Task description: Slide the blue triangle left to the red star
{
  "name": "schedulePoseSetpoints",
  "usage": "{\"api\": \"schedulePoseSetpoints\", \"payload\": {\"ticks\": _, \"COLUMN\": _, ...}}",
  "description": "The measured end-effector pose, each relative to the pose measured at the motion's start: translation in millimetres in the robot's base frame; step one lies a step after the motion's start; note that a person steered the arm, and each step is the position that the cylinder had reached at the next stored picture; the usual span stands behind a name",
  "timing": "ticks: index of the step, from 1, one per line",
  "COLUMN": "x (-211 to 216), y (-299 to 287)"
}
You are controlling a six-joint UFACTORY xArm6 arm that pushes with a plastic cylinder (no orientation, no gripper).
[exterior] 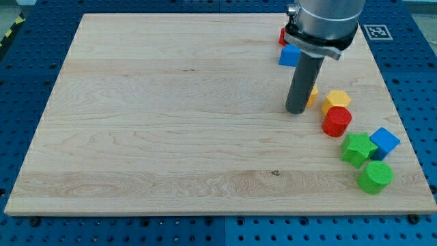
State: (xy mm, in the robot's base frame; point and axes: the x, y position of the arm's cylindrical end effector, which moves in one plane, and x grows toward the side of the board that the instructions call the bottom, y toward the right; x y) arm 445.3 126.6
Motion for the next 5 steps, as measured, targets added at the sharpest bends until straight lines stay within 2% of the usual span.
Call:
{"api": "schedulePoseSetpoints", "payload": {"ticks": 3, "x": -45.1, "y": 14.2}}
{"api": "schedulePoseSetpoints", "payload": {"ticks": 5, "x": -103.2, "y": 9.0}}
